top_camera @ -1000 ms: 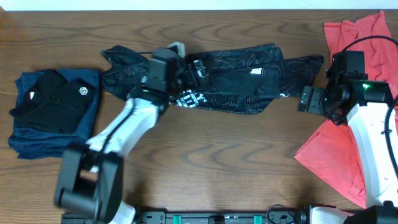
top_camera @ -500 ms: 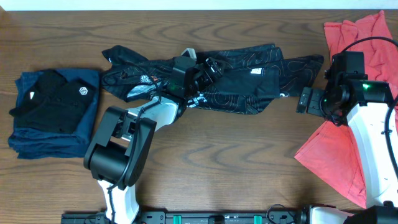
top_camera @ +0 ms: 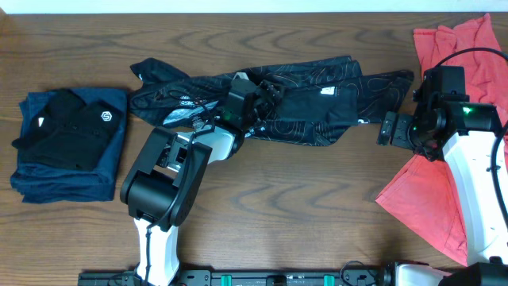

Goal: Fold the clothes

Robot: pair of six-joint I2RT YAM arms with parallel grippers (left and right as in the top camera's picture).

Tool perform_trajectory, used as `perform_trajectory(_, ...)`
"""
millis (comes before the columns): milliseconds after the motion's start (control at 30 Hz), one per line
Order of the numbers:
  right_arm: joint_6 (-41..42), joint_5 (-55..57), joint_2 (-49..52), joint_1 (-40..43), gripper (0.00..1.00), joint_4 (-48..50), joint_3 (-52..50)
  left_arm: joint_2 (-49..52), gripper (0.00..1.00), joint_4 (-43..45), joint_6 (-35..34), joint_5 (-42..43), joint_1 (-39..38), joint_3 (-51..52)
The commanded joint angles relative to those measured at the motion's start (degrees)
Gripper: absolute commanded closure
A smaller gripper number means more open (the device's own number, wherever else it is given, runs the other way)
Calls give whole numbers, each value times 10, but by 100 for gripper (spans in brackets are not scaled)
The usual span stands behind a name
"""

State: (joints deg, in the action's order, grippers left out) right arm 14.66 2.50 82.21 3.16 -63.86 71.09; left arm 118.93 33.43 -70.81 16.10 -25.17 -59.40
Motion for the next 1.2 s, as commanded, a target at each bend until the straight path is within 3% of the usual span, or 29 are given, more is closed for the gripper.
perform_trajectory(0,-6,-2,-12,6,1,-2,3,10,41,1,-5,-58,0,-5)
perform_trajectory(567,-6,-13,-12,6,1,-5,3,10,45,-2,-24,-140,-17,-5)
perform_trajectory(900,-6,-14,-12,6,1,-16,3,34,46,1,-37,-142,-23,-5)
perform_trajectory(1167,-6,-14,-12,6,1,-17,3,61,53,8,-63,-138,-23,-19)
